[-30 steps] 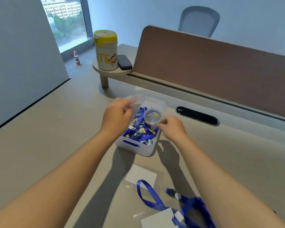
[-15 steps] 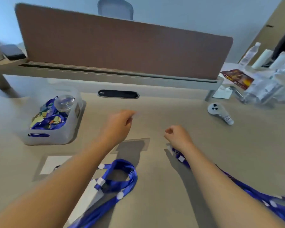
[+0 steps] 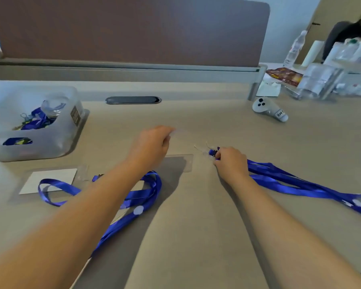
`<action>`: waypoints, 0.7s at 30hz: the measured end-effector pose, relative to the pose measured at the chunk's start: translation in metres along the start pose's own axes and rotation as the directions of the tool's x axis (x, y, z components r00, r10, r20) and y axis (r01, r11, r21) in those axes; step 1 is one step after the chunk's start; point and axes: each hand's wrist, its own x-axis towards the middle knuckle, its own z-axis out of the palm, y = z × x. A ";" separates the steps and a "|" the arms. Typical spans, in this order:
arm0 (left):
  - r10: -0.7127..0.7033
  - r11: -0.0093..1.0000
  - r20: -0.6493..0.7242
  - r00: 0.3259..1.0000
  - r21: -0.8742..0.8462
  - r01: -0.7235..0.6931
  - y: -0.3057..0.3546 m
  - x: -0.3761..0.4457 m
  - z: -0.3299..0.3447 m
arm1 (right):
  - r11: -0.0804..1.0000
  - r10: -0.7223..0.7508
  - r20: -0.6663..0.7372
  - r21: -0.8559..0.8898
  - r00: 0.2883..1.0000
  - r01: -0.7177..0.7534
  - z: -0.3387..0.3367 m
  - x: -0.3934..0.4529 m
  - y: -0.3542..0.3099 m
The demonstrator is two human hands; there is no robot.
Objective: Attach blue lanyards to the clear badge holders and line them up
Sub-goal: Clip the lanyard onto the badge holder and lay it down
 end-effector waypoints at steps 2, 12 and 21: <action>-0.004 1.000 -0.026 1.000 -0.023 0.004 -0.001 -0.006 -0.002 | 0.997 -0.014 0.000 -0.079 1.000 0.014 0.000 -0.003 -0.002; -0.045 0.992 -0.090 0.995 -0.120 0.034 -0.006 -0.029 -0.011 | 0.998 -0.043 0.062 -0.037 0.997 0.046 0.002 -0.013 -0.010; -0.047 0.977 -0.115 0.992 -0.213 0.022 -0.009 -0.028 -0.015 | 0.977 -0.017 0.198 0.212 0.980 -0.026 0.001 -0.026 -0.022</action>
